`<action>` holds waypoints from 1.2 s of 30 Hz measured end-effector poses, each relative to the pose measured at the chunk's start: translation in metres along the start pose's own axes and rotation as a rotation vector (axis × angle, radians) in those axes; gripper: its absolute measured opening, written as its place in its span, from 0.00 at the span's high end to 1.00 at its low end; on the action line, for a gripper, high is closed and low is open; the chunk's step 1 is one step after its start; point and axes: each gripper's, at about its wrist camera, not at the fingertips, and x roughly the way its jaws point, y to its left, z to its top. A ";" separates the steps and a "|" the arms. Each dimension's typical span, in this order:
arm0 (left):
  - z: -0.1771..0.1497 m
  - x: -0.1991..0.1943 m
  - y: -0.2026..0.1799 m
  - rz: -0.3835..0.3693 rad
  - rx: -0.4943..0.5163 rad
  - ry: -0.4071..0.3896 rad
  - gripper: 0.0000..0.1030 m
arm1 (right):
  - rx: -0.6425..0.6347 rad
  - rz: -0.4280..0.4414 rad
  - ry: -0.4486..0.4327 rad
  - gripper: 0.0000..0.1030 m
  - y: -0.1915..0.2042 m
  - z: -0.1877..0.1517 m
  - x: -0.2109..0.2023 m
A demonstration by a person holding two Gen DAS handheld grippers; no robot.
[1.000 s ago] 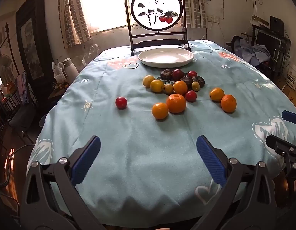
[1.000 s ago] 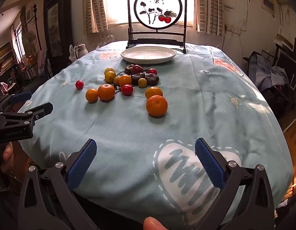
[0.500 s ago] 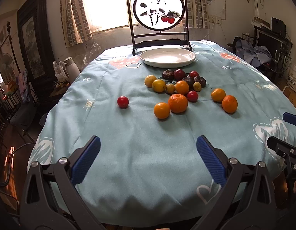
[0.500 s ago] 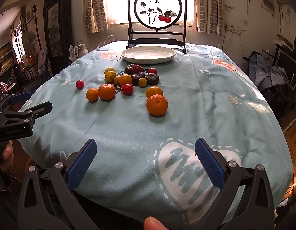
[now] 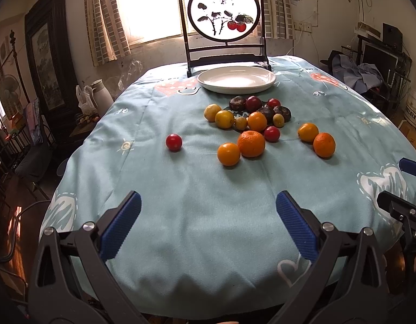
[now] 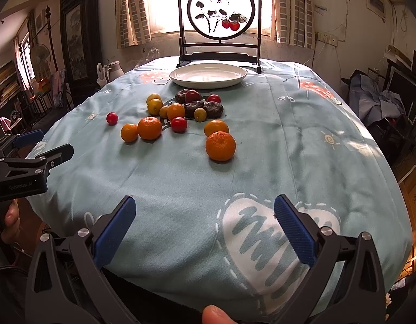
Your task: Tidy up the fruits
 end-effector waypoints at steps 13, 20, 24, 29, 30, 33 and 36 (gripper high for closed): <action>0.000 0.000 0.000 -0.001 0.000 0.001 0.02 | 0.009 0.004 0.007 0.01 0.001 -0.004 0.001; -0.005 0.001 0.003 0.000 0.001 0.005 0.02 | 0.021 0.010 0.026 0.01 -0.002 -0.004 0.006; -0.004 0.002 0.004 0.002 0.008 0.007 0.02 | 0.017 0.008 0.022 0.01 -0.001 -0.001 0.006; 0.005 0.010 0.004 -0.011 -0.002 0.013 0.02 | 0.016 0.008 0.027 0.01 -0.004 0.006 0.011; 0.007 0.012 0.004 -0.014 -0.005 0.016 0.02 | 0.013 0.008 0.031 0.01 -0.005 0.008 0.013; 0.009 0.019 0.005 -0.021 -0.011 0.023 0.02 | -0.008 0.006 0.027 0.01 -0.006 0.013 0.021; 0.008 0.028 0.005 -0.030 -0.017 0.046 0.02 | -0.025 -0.005 0.034 0.01 -0.005 0.020 0.031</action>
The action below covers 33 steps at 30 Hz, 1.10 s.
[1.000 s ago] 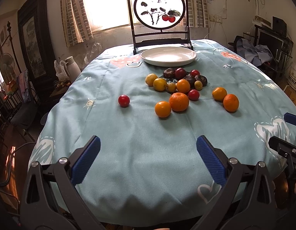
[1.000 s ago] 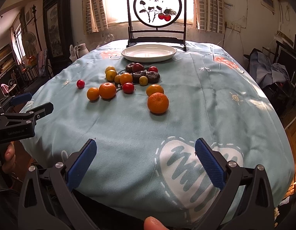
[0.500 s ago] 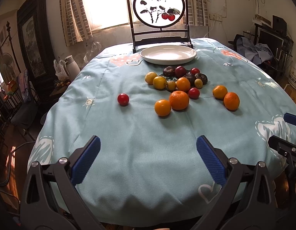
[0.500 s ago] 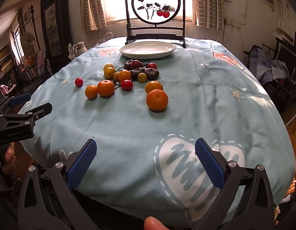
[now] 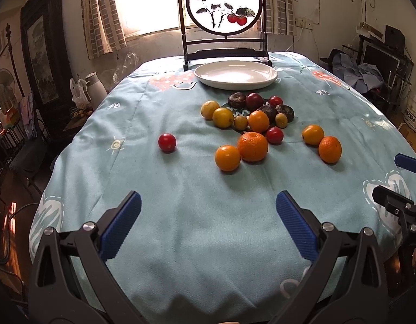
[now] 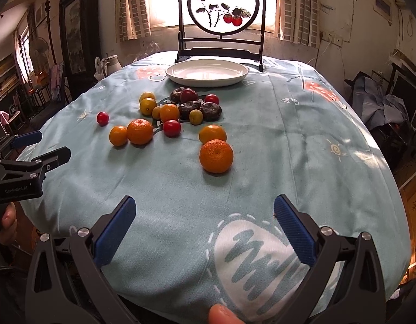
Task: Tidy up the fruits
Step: 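Grasp the large tangerine with the right tool while the left tool grasps an orange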
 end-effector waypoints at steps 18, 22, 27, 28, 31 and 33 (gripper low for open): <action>0.025 0.059 0.013 -0.170 0.129 0.007 0.02 | 0.020 0.050 0.161 0.22 -0.026 0.034 0.098; 0.034 0.078 0.012 -0.208 0.165 0.018 0.07 | 0.019 0.074 0.179 0.33 -0.025 0.033 0.107; 0.039 0.100 0.007 -0.255 0.208 0.058 0.21 | -0.005 0.060 0.172 0.44 -0.023 0.031 0.110; 0.040 0.105 0.007 -0.263 0.203 0.069 0.23 | -0.008 0.059 0.167 0.47 -0.023 0.031 0.110; 0.042 0.112 0.007 -0.287 0.195 0.091 0.32 | -0.002 0.058 0.157 0.54 -0.024 0.031 0.110; 0.044 0.117 0.007 -0.288 0.191 0.106 0.39 | 0.003 0.063 0.153 0.54 -0.025 0.031 0.109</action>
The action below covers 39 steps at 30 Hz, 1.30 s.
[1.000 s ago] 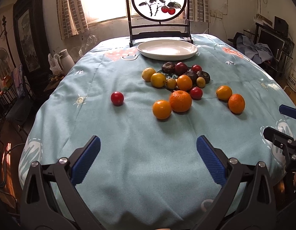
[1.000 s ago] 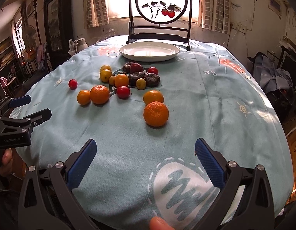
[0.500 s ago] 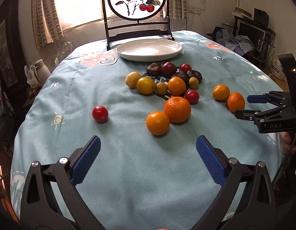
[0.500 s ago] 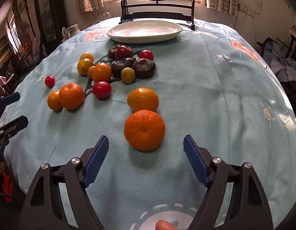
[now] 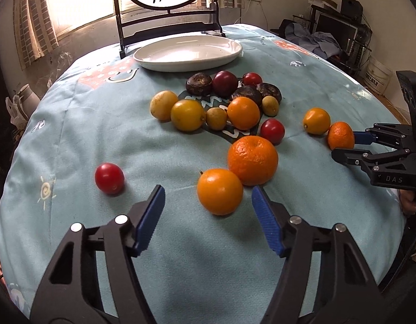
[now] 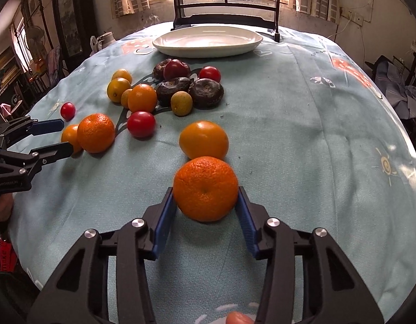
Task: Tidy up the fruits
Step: 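Grasp the large tangerine with the right tool while the left tool grasps an orange, then carry both fruits onto the white plate and open both tools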
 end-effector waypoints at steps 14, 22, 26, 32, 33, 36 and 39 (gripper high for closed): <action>0.002 0.017 -0.004 -0.043 0.014 0.076 0.62 | 0.031 0.043 -0.031 0.56 -0.005 -0.002 -0.006; -0.001 0.006 -0.002 -0.040 0.005 0.040 0.64 | 0.040 0.071 -0.044 0.58 -0.005 -0.003 -0.016; 0.008 -0.011 0.009 -0.078 -0.032 0.008 0.64 | 0.050 0.100 -0.090 0.58 -0.008 0.014 -0.033; 0.105 -0.005 0.032 -0.102 -0.024 -0.059 0.64 | 0.017 0.119 -0.202 0.58 -0.022 0.115 -0.019; 0.125 0.005 0.037 -0.090 -0.029 -0.061 0.64 | 0.014 0.127 -0.203 0.58 -0.025 0.135 -0.006; 0.180 0.053 0.050 -0.055 -0.038 -0.016 0.64 | 0.034 0.142 -0.154 0.58 -0.037 0.189 0.047; 0.216 0.102 0.060 -0.023 -0.052 0.050 0.64 | 0.054 0.151 -0.094 0.58 -0.044 0.225 0.095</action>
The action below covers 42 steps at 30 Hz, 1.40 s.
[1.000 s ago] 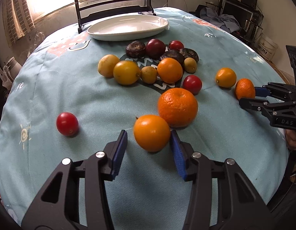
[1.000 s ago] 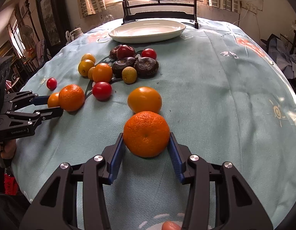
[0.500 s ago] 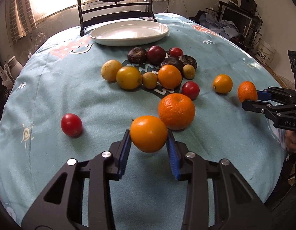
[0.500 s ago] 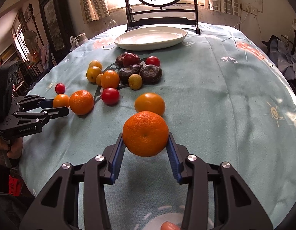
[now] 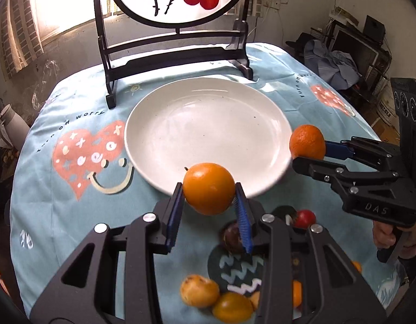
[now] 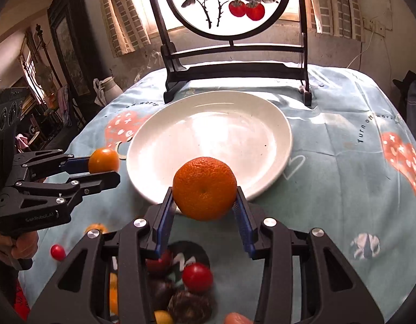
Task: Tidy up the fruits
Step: 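Carry both fruits onto the white plate and open both tools, then grasp an orange with the right tool while the left tool grasps a red tomato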
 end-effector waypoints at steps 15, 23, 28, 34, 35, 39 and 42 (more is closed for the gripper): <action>0.017 0.052 0.017 0.135 0.003 0.056 0.16 | -0.082 -0.075 0.069 0.39 0.010 0.012 0.045; -0.049 -0.056 0.016 0.160 -0.058 -0.094 0.02 | -0.018 -0.085 -0.077 0.39 0.025 -0.049 -0.059; -0.112 -0.088 0.005 0.106 -0.125 -0.116 0.02 | 0.046 -0.139 -0.065 0.39 0.036 -0.118 -0.088; -0.174 -0.101 -0.013 0.112 -0.101 -0.147 0.02 | 0.036 -0.129 -0.039 0.39 0.044 -0.167 -0.100; -0.179 -0.099 -0.014 0.115 -0.103 -0.129 0.02 | 0.041 -0.135 -0.019 0.39 0.043 -0.171 -0.097; -0.197 -0.106 -0.021 0.084 -0.099 -0.096 0.02 | 0.037 -0.115 0.029 0.39 0.046 -0.175 -0.090; -0.208 -0.116 -0.022 0.105 -0.085 -0.108 0.02 | 0.026 -0.118 0.046 0.39 0.047 -0.177 -0.087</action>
